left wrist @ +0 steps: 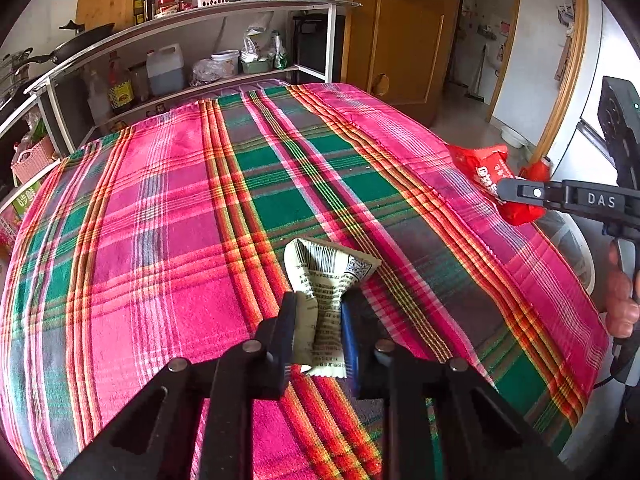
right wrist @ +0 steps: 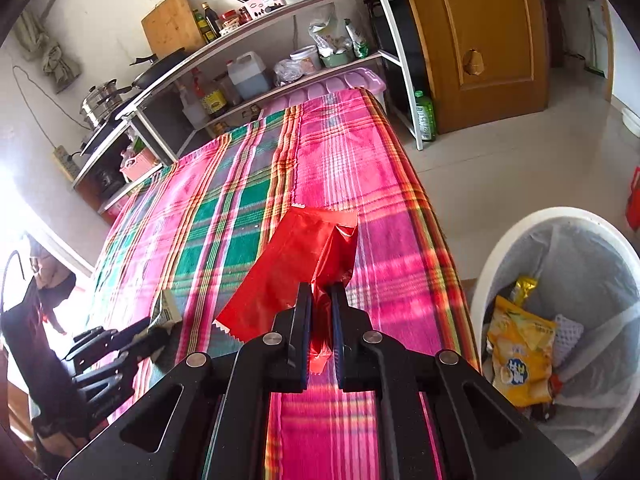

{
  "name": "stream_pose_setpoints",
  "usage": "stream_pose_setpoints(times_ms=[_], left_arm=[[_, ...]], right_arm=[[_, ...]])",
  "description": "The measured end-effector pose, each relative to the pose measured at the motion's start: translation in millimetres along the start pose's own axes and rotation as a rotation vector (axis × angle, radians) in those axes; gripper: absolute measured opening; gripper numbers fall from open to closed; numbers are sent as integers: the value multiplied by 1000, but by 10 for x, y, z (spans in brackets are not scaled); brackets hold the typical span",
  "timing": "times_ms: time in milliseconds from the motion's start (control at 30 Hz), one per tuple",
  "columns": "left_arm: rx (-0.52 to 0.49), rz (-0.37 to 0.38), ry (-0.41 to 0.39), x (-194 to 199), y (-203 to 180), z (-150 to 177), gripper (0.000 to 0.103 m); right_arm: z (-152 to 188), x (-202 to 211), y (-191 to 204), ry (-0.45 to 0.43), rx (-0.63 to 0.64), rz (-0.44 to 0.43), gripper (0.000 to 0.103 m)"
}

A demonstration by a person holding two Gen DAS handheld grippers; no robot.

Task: Collect trash
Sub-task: 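Grasp the white paper packet with the left tool while the right tool grasps the red bag, then carry the paper packet and red bag over the bin and open both tools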

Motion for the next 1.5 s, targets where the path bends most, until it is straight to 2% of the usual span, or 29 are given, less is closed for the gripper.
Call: stream_pose_setpoints(times_ms=[133,400,700,1033,1500], left_arm=[[44,-8,-25,59,3,-3,18],[102,102,-96,352,-211,5,18],[93,208,-144,565,-647,-19,18],[23,286,-141,586,-1249,-54,18],[-59,376,-87,296,-2048,-74,19]], right_arm=[[85,123,-14,-9,1,-11,9],[207,416,-42,-51,7,-21,9],[364,778,-202,-94,-6,15,9],[532,1094,-572,-128,-56,79,9],[831,1336,-1275,-137,-173,167,9]])
Point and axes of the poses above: each gripper's, at about its wrist camera, not at the fingertips, and x roughly against the way its jaws point, y to its left, z to its underside, the point moved 5 cm from there along -x, roughly the way its jaws point, and after that the axes turned 12 degrees about x, right-handed, at the moved point
